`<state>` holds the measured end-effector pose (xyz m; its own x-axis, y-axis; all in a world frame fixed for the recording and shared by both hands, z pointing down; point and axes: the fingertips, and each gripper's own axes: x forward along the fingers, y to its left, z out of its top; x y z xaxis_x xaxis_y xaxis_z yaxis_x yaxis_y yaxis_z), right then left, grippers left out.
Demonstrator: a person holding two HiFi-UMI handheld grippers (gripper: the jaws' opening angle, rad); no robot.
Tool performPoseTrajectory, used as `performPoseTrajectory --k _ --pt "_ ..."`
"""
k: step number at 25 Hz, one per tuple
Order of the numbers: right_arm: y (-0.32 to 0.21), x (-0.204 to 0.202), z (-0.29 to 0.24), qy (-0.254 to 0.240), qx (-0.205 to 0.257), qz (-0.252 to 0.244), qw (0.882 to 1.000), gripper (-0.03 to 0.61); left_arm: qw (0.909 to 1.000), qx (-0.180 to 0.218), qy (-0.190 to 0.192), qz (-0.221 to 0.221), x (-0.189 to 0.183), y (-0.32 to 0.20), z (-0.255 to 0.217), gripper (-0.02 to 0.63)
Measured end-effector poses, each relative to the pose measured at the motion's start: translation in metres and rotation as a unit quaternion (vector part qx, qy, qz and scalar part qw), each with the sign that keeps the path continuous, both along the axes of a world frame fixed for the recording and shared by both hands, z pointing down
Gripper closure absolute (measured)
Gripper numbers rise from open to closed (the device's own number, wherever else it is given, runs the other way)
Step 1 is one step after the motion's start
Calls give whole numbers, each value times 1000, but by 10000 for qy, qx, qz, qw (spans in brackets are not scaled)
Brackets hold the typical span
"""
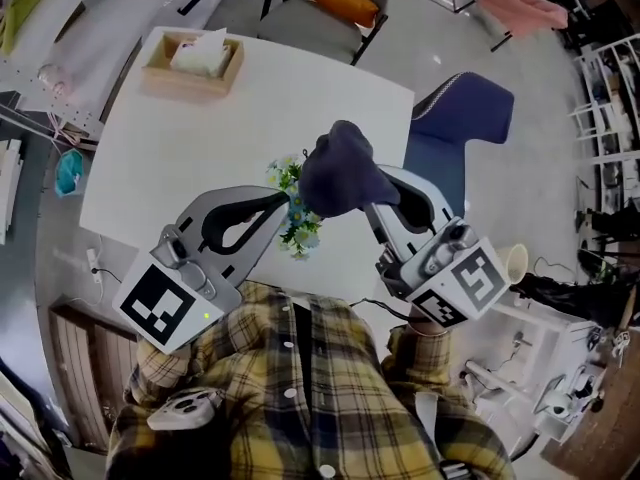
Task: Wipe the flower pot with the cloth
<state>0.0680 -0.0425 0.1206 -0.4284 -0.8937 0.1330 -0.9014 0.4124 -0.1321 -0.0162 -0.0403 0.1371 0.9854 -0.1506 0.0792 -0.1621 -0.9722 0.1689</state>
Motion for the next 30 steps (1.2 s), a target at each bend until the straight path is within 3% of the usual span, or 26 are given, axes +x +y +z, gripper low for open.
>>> performPoseTrajectory --k 4,30 --pt "2 3 3 -100 1 123 9999 563 9998 -79 162 105 4 -4 -1 606" --pt "1 5 0 -259 26 312 9992 563 9999 -86 39 113 6 -10 0 606"
